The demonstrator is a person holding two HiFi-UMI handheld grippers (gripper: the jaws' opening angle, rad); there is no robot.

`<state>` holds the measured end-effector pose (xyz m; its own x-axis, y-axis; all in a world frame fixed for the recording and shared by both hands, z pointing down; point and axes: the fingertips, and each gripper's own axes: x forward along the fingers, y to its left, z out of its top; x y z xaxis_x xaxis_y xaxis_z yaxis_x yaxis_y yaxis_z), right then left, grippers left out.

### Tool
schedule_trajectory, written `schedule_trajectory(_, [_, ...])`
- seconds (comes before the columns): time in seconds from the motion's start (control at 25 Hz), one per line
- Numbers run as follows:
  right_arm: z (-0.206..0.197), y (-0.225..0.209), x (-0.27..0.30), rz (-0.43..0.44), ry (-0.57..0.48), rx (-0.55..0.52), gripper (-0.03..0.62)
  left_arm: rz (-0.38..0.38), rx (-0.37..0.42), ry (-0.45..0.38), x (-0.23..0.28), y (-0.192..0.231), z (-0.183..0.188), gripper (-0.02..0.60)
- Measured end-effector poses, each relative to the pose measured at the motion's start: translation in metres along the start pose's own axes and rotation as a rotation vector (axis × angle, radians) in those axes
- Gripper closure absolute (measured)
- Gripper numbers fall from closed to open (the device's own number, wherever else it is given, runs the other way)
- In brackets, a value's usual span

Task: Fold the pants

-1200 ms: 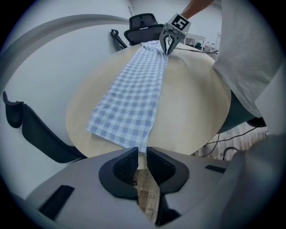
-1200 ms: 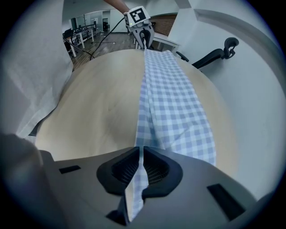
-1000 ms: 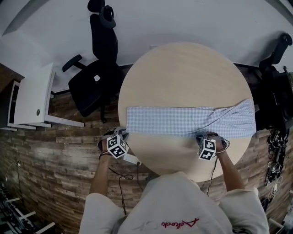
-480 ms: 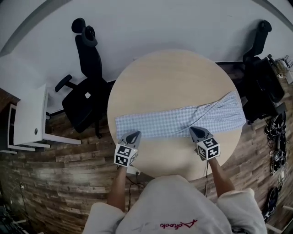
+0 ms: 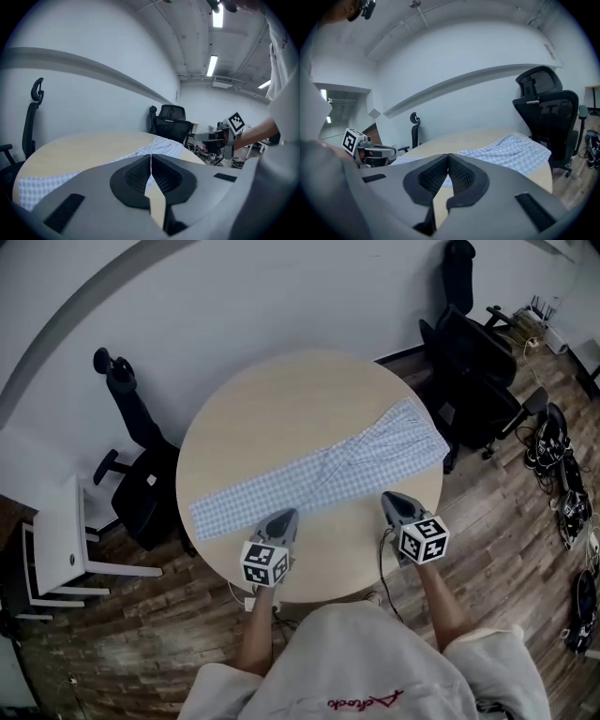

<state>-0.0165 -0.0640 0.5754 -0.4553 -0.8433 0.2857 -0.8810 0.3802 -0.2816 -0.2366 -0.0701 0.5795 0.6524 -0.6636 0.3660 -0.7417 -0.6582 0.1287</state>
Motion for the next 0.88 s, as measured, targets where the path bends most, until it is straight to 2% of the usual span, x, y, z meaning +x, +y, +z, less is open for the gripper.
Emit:
schedule_trajectory(0.16, [0.000,-0.035,-0.053,-0.041,-0.038,0.012,0.563,-0.023,0.041,0.020,0.019,-0.048,-0.003,0.546])
schedule_trajectory(0.44, [-0.007,-0.091,-0.118,-0.095,-0.057,0.040,0.563,-0.058,0.053,0.055,0.049,-0.115,-0.009,0.546])
schedule_trajectory(0.6, [-0.008,-0.108,-0.135,-0.110,-0.063,0.050,0.563,-0.056,0.041,0.069,0.057,-0.126,-0.014,0.546])
schedule_trajectory(0.88, [-0.002,-0.134,-0.134,-0.103,-0.051,0.037,0.563,-0.030,0.030,0.092,0.080,-0.119,-0.019,0.546])
